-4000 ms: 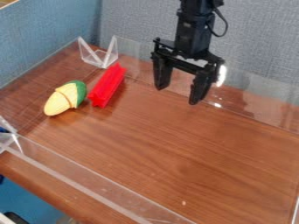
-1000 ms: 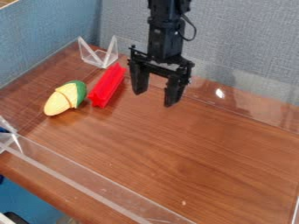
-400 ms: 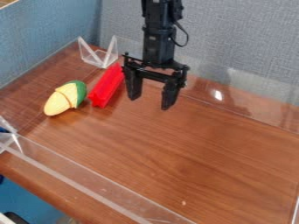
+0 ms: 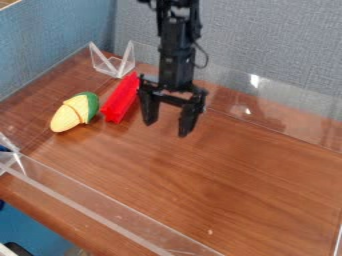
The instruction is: Put the red object to the left side of the table
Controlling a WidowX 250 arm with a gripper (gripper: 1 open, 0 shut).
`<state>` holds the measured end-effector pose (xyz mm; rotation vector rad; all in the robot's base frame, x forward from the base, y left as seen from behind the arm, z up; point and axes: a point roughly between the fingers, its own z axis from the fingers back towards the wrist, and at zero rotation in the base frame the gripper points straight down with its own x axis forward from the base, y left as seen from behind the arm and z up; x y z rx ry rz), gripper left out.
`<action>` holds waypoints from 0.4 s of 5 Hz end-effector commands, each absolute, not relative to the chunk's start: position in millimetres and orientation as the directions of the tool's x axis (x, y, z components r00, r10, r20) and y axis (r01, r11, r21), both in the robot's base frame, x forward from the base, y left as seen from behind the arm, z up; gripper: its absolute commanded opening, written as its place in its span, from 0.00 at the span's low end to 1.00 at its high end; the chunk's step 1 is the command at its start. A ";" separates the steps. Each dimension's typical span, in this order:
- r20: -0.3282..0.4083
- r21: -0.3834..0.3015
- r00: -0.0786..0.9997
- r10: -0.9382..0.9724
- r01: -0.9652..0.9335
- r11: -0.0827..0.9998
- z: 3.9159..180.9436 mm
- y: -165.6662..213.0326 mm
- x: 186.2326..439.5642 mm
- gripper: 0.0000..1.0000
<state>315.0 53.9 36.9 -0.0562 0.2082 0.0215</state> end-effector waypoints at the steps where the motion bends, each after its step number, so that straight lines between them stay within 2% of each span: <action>1: -0.148 -0.055 0.989 -0.026 0.018 0.998 58.2 68.7 326.5 1.00; 2: -0.140 -0.061 0.988 -0.073 0.065 0.996 58.2 75.7 335.5 1.00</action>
